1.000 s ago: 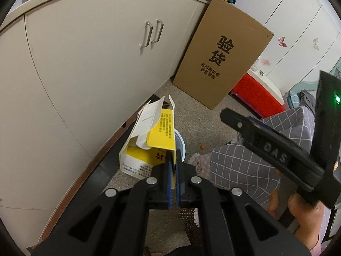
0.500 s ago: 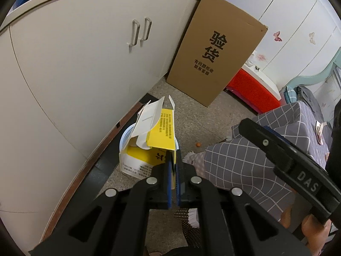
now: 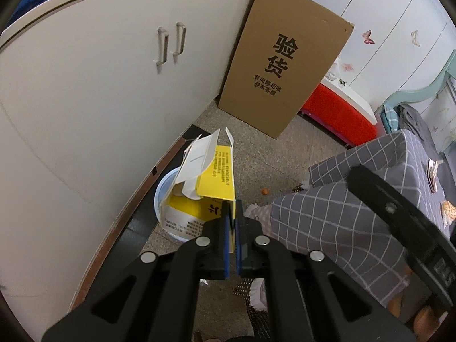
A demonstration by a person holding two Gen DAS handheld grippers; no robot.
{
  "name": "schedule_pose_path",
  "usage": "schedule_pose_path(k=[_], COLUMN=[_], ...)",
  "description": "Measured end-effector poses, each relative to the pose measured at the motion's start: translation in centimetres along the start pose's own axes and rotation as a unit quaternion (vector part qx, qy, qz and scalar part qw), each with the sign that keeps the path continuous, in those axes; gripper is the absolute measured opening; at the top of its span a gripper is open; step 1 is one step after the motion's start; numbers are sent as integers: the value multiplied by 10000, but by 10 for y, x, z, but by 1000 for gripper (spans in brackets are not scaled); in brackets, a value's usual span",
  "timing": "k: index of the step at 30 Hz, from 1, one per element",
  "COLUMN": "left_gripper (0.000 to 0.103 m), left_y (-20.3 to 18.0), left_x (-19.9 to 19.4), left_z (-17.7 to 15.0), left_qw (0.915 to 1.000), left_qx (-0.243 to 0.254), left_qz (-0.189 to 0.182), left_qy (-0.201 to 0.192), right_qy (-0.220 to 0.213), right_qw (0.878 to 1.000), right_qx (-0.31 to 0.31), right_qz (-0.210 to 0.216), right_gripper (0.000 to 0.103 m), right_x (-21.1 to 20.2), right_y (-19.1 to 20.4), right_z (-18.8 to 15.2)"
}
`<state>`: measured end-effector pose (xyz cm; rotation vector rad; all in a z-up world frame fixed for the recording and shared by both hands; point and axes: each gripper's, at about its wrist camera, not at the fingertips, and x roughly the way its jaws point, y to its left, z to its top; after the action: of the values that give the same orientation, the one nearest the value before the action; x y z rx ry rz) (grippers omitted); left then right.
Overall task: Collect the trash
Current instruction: 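Carry the carton and blue tube over the bin and open both tools, then move both open tools back to the table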
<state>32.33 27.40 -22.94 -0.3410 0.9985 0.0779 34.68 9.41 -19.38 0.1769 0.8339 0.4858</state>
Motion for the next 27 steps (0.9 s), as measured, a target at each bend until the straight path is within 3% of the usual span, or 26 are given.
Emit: schedule_pose_path(k=[4,5,6,7,8,16,27], left_gripper=[5,11,24,66,81,81,82], left_y=[-10,-11,-11,-11,-8,-14,-49], left_x=[7,8,12,15,15,1,-72], left_z=[23,27,33,38,41,27,18], left_qw=[10000,10000,9999,9998,9994,9986,9950], left_qx=[-5,-38,-108,-182,-315,-344,-35], left_qz=[8,14,-11,36,142,311,375], left_qy=[-50,-63,-1,48,-36,-247,-924], right_qy=[-477,-555,-598,-634,-659,-672,-914], right_qw=[9985,9979,9974,9969,9965,9962,9946], right_qx=[247,325,395,452,507,549,497], right_qz=[-70,-91,-94,-94,-119,-98,-34], right_gripper=[76,76,76,76,76,77,78], right_x=[-16,-19,-21,-23,-24,-34,-81], right_y=[-11,-15,-18,-21,-24,-25,-20], right_z=[5,7,8,9,10,8,10])
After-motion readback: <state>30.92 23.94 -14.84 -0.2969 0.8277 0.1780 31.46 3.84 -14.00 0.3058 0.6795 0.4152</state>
